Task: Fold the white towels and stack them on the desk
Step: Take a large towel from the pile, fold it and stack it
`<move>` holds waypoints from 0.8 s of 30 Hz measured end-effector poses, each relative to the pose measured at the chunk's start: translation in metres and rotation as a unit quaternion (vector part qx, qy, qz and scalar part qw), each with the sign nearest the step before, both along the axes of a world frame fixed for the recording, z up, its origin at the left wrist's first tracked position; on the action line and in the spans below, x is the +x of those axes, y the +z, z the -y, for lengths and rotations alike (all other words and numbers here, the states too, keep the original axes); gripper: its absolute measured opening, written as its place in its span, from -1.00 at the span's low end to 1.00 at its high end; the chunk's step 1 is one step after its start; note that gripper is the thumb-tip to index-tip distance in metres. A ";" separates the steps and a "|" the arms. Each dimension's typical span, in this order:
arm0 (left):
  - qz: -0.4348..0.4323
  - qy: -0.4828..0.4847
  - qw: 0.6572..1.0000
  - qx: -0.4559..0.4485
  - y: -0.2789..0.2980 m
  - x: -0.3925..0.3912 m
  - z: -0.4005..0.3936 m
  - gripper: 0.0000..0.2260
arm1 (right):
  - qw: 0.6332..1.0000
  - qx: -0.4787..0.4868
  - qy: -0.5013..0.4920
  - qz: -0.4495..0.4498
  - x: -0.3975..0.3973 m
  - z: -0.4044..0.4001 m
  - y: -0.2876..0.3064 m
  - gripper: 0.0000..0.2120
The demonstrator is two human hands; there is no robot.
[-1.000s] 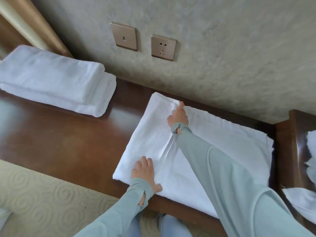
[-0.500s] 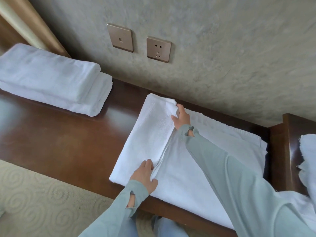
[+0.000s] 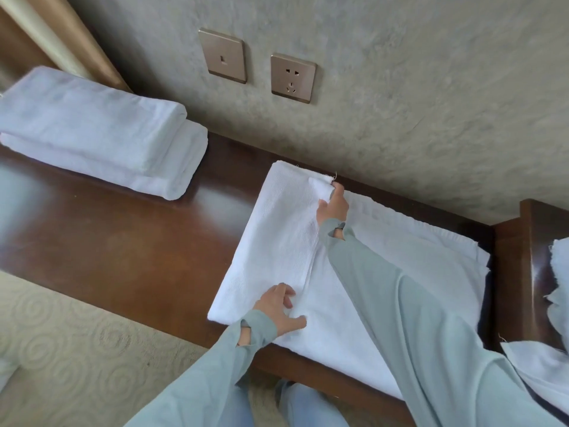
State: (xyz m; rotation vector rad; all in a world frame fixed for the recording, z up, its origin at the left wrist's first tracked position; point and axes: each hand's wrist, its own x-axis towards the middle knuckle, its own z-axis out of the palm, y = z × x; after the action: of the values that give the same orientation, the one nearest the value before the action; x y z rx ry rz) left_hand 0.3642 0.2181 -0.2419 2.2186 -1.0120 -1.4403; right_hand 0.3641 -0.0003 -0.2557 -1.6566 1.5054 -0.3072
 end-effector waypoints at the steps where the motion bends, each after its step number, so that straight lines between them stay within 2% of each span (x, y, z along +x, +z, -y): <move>1: 0.029 0.012 0.998 -0.048 0.002 0.005 -0.003 -0.54 | 1.000 -0.022 0.010 -0.008 -0.001 -0.002 0.000 -0.44; 2: 0.117 0.024 0.986 -0.115 0.002 0.011 -0.006 -0.50 | 0.997 -0.060 0.033 -0.033 -0.002 -0.005 0.000 -0.36; 3: 0.225 0.027 0.959 -0.170 -0.004 0.017 -0.012 -0.50 | 0.988 -0.119 0.077 -0.068 -0.005 -0.009 0.000 -0.31; 4: 0.312 0.011 0.933 -0.181 -0.011 0.026 -0.020 -0.52 | 0.966 -0.190 0.150 -0.094 -0.008 -0.015 -0.002 -0.31; 6: 0.365 -0.049 0.924 -0.104 -0.022 0.043 -0.042 -0.49 | 0.891 -0.280 0.330 -0.137 -0.021 -0.030 -0.014 -0.42; 7: 0.370 -0.078 0.923 -0.073 -0.031 0.049 -0.053 -0.45 | 0.862 -0.272 0.391 -0.173 -0.029 -0.037 -0.022 -0.45; 8: 0.374 -0.097 0.920 -0.063 -0.039 0.053 -0.062 -0.41 | 0.851 -0.241 0.415 -0.213 -0.037 -0.045 -0.028 -0.47; 11: 0.349 -0.083 0.933 -0.033 -0.040 0.054 -0.062 -0.39 | 0.869 -0.201 0.372 -0.258 -0.044 -0.054 -0.037 -0.41; 13: 0.301 0.007 0.952 -0.049 -0.029 0.051 -0.053 -0.41 | 0.876 -0.208 0.359 -0.247 -0.037 -0.063 -0.029 -0.39; 15: 0.216 0.112 0.969 -0.043 -0.019 0.054 -0.042 -0.42 | 0.881 -0.220 0.358 -0.218 -0.037 -0.076 -0.027 -0.42; 19: 0.144 0.245 0.959 0.007 -0.013 0.075 -0.018 -0.52 | 0.882 -0.216 0.364 -0.206 -0.061 -0.116 -0.046 -0.44; 22: 0.134 0.215 0.962 0.101 -0.008 0.089 -0.004 -0.64 | 0.884 -0.209 0.346 -0.235 -0.055 -0.121 -0.049 -0.44; 24: 0.130 0.208 0.961 0.129 -0.003 0.096 0.001 -0.70 | 0.882 -0.206 0.344 -0.246 -0.051 -0.123 -0.046 -0.43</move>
State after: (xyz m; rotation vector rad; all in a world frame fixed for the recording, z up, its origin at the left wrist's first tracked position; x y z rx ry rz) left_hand 0.4602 0.2169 -0.2445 2.6579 -0.3927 -1.1651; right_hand 0.3134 0.1225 -0.3019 -2.6409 1.1103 0.2252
